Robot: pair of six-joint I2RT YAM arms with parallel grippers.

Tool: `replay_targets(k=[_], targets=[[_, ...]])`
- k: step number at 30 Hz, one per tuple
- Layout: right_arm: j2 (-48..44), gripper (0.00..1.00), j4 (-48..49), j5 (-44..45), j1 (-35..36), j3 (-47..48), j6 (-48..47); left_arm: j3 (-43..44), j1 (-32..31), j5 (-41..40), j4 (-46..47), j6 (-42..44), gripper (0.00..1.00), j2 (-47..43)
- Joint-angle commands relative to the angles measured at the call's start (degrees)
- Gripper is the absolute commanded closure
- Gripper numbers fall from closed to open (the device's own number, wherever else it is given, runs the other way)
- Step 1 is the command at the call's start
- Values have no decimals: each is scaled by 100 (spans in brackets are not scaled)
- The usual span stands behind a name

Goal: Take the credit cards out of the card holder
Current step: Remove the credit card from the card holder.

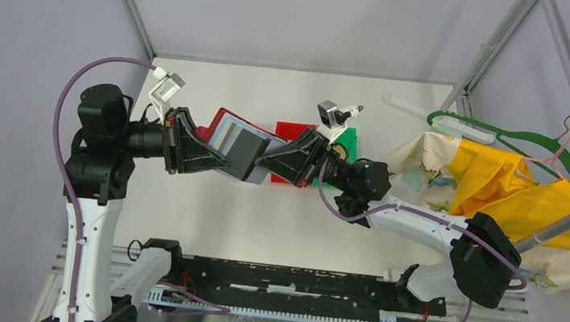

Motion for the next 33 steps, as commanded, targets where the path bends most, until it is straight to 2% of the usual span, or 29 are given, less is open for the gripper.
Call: replay_targets(k=[1, 9, 10, 11, 12, 15, 21, 24, 27, 33], targets=[[-206, 100, 467, -91, -99, -37, 24, 319, 27, 206, 195, 177, 83, -77], [-123, 98, 395, -171, -96, 183, 83, 307, 28, 194, 203, 177, 82, -96], [-120, 89, 403, -186, -91, 186, 108, 306, 26, 191, 197, 189, 83, -98], [-112, 74, 405, -189, -75, 202, 135, 289, 26, 169, 207, 198, 85, -112], [-94, 67, 410, -169, -51, 221, 141, 260, 28, 111, 202, 214, 89, -127], [-31, 63, 315, -170, 39, 394, 40, 219, 26, -67, 206, 220, 98, -147], [66, 72, 24, -167, 84, 615, -52, 249, 26, -107, 203, 229, 98, -137], [80, 83, 6, -222, 77, 603, -37, 244, 32, -157, 205, 229, 98, -145], [-23, 98, -46, -340, 37, 457, -88, 233, 29, -213, 209, 253, 98, -118], [-427, 100, -395, -653, -458, -45, -223, 246, 26, -458, 213, 327, 96, 23]])
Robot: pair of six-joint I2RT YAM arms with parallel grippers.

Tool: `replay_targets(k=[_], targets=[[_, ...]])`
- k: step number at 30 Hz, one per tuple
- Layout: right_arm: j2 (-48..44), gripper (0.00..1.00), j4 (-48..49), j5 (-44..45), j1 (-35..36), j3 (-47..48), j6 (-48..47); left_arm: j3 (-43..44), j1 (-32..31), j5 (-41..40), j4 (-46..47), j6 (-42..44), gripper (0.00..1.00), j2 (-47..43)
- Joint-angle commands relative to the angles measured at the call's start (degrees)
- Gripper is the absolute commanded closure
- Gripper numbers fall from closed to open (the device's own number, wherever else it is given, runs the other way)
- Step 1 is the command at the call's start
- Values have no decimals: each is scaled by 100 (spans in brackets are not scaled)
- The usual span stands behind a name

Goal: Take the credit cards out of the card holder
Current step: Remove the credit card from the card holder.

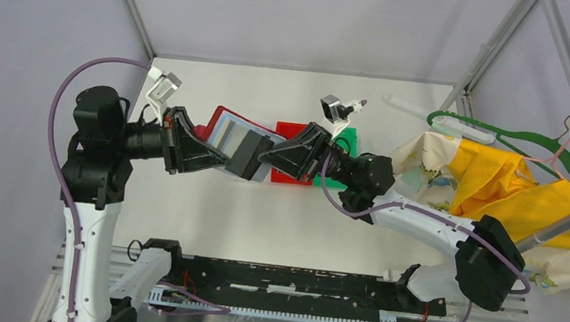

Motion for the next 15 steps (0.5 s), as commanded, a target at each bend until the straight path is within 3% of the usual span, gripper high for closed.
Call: replay_targets(k=[1, 10, 15], targets=[[-423, 100, -64, -534, -434, -352, -99, 209, 29, -197, 216, 322, 96, 108], [-827, 100, -404, -973, -1203, -862, -52, 184, 29, -478, 165, 515, 98, 185], [-1076, 100, -529, -1212, -1781, -1191, 98, 287, 29, -804, -481, 1342, 98, 351]])
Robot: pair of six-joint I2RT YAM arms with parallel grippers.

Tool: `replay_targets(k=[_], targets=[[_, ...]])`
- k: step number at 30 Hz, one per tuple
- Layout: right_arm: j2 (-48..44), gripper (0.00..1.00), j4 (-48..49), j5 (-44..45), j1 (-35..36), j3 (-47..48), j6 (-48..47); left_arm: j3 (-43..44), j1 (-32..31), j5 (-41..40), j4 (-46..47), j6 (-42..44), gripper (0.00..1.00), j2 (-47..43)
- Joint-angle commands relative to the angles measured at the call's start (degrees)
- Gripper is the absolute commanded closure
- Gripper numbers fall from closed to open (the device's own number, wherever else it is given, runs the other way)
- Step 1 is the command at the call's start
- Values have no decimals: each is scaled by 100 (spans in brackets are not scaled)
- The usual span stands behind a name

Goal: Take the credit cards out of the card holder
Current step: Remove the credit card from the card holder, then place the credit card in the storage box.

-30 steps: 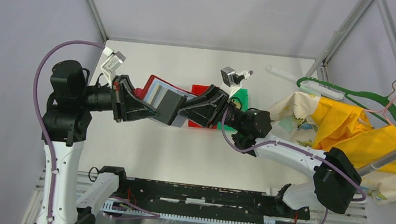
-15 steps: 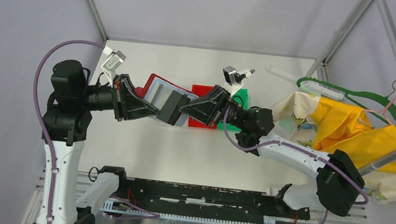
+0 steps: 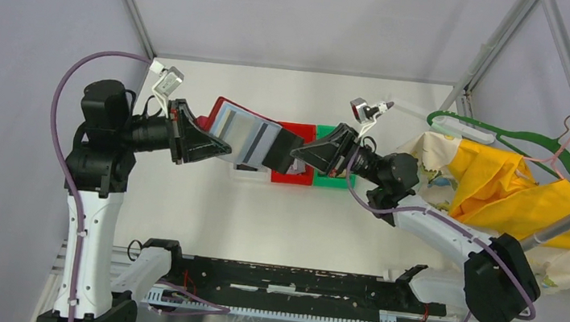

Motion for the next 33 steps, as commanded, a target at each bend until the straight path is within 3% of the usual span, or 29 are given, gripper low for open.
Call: replay_targets(k=[1, 10, 15, 22, 33], targets=[[-392, 100, 12, -433, -489, -196, 97, 303, 22, -317, -584, 1170, 98, 173], [-1038, 100, -2769, -747, -1402, -258, -1401, 620, 22, -1269, -1683, 2757, 98, 750], [-1120, 100, -4937, -176, -1500, 159, -2920, 586, 23, -1691, -1927, 3291, 98, 814], [-157, 100, -5011, 355, -1083, 677, -3154, 778, 25, -1702, -2575, 3769, 98, 1092], [2738, 100, -5591, 852, -278, 3288, -3412, 693, 17, -1008, -2523, 3624, 98, 711]])
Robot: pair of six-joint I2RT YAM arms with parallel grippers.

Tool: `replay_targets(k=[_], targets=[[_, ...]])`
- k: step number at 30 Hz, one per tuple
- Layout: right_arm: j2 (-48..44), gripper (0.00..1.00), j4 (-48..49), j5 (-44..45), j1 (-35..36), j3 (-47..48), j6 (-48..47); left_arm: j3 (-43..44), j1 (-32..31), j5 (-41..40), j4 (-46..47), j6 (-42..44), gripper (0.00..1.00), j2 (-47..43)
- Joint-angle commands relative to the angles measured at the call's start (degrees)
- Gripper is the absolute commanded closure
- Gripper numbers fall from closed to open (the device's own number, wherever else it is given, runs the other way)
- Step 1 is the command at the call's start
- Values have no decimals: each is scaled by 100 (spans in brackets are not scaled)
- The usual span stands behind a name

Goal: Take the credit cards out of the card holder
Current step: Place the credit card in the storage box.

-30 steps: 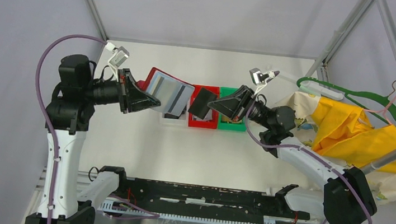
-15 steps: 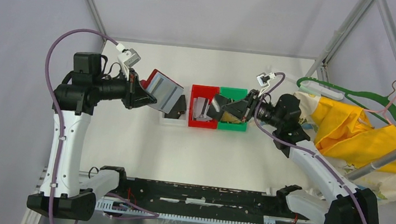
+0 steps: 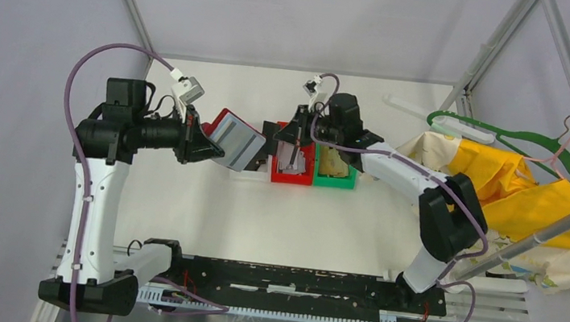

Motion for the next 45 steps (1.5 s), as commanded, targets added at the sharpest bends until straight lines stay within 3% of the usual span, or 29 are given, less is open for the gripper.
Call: replay_targets(k=[1, 12, 25, 34, 45], targets=[[741, 100, -227, 400, 191, 925, -156, 114, 22, 549, 283, 14, 98, -321], [2234, 100, -661, 1430, 591, 2021, -35, -335, 23, 710, 483, -214, 98, -348], [2818, 99, -778, 1885, 656, 2470, -309, -180, 25, 679, 256, 38, 98, -251], [2417, 59, -1052, 2099, 719, 2659, -871, 49, 27, 736, -358, 633, 98, -250], [1544, 39, -1764, 1896, 648, 2855, -1430, 141, 22, 702, -842, 1079, 98, -364]])
